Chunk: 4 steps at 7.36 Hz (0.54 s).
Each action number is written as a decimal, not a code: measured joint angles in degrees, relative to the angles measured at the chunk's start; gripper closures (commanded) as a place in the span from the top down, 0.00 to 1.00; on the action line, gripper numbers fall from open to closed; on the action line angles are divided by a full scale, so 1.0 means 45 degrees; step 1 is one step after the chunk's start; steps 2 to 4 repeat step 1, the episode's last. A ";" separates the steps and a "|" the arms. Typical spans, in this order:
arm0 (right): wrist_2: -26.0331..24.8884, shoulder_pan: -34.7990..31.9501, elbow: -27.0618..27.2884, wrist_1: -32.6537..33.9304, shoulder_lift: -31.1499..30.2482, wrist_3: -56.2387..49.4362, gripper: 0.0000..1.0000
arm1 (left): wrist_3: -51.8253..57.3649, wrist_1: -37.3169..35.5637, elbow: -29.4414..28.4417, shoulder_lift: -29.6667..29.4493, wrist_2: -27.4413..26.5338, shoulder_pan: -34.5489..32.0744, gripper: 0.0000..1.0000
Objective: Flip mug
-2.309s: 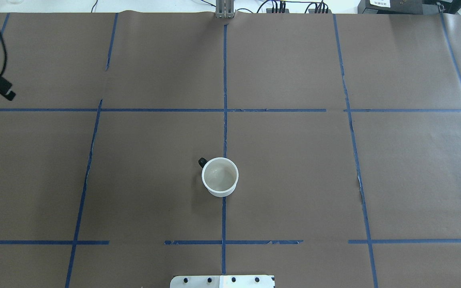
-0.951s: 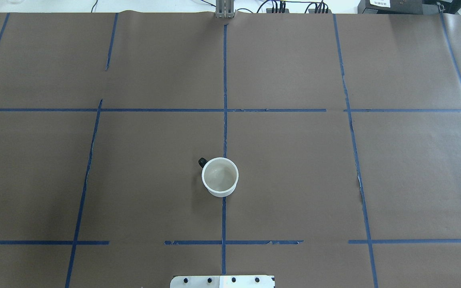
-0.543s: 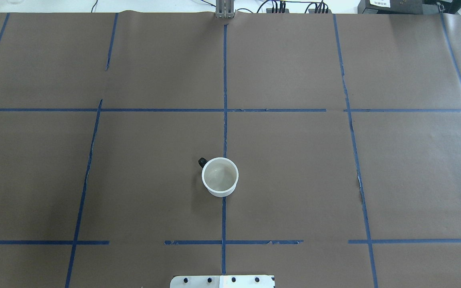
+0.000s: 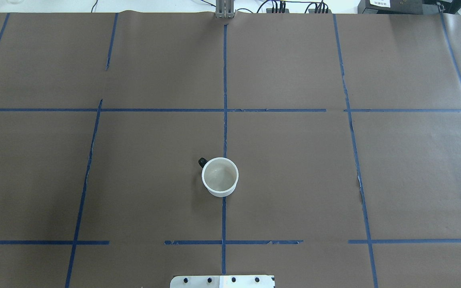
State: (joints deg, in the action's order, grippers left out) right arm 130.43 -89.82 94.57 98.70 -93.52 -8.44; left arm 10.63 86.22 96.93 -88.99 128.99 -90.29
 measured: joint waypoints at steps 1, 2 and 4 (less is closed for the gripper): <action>0.0000 0.0000 0.0000 0.0000 0.0000 0.0000 1.00 | 0.0017 0.0000 0.0003 -0.0019 0.0005 -0.0001 1.00; 0.0000 0.0000 0.0000 0.0000 0.0000 0.0000 1.00 | 0.0017 0.0000 0.0003 -0.0019 0.0005 -0.0001 1.00; 0.0000 0.0000 0.0000 0.0000 0.0000 0.0000 1.00 | 0.0017 0.0000 0.0003 -0.0019 0.0005 -0.0001 1.00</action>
